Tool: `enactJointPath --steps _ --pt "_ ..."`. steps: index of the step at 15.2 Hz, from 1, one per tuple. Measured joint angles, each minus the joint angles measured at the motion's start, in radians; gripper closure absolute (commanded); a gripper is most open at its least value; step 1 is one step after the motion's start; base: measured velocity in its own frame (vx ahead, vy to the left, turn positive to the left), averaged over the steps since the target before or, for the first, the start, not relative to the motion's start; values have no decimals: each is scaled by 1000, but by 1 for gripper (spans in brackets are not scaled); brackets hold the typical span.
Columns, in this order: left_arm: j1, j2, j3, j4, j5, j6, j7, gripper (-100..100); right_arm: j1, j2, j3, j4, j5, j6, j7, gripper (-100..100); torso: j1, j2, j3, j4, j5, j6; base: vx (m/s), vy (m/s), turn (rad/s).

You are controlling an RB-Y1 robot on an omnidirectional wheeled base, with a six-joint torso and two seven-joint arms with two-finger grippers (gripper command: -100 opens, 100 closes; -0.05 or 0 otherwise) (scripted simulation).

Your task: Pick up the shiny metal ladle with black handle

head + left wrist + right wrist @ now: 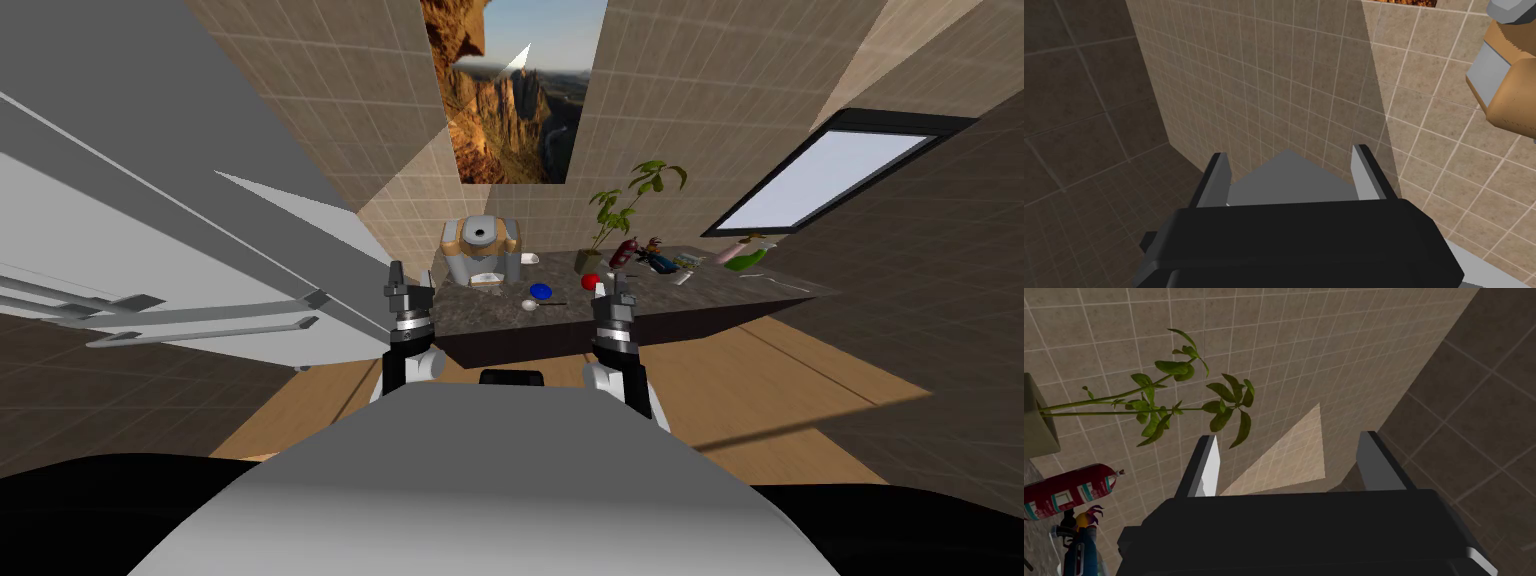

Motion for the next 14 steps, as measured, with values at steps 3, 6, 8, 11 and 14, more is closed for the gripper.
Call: enactJointPath --steps 3,6,8,11,14 --pt "0 0 0 0 0 0 0 0 -48 -48 16 39 45 -24 21 -100 0 1 1 0 0 0 -27 11 -49" --pt "0 0 0 0 0 0 0 0 -106 -86 33 79 97 -47 48 -100 1 1 1 0 0 0 -29 9 -33" --pt "0 0 0 0 0 0 0 0 -141 -104 53 108 137 -69 71 -100 1 2 1 0 0 0 -27 8 -30" --pt "0 0 0 0 0 0 0 0 -193 -126 76 148 196 -92 101 -100 1 1 1 0 0 0 -25 7 -24" --pt "0 0 0 0 0 0 0 0 -253 -145 97 199 251 -119 131 -100 1 1 1 0 0 0 -27 6 -28"
